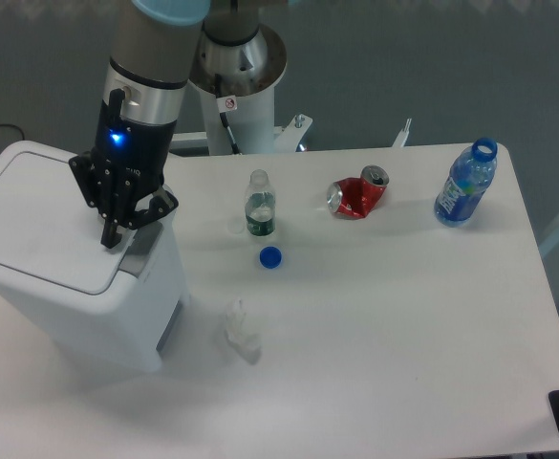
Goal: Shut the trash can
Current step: 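Press the gripper down on the closed lid to seat it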
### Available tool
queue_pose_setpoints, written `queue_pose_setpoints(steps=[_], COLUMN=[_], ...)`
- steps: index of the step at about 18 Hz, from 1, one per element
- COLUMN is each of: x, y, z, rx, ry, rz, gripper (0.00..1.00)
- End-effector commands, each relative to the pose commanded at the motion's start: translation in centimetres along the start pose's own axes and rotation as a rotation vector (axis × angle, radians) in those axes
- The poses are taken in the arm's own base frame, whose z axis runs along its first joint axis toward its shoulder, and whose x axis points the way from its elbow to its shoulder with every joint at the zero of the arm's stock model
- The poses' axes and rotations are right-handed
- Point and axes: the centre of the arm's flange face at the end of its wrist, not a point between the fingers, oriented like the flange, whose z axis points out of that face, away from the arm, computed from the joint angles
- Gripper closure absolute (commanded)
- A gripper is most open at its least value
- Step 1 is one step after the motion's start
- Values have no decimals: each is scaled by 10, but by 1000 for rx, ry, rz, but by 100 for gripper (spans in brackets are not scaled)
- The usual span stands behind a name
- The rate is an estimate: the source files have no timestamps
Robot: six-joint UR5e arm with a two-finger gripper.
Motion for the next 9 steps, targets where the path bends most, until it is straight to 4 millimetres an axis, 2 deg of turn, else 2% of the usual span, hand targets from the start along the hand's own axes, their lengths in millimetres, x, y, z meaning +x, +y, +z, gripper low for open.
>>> queue_pose_setpoints(steps=[9], x=[-2], y=[3], z=[4], rx=[-7], ry=[4], rz=[-5], gripper=[93])
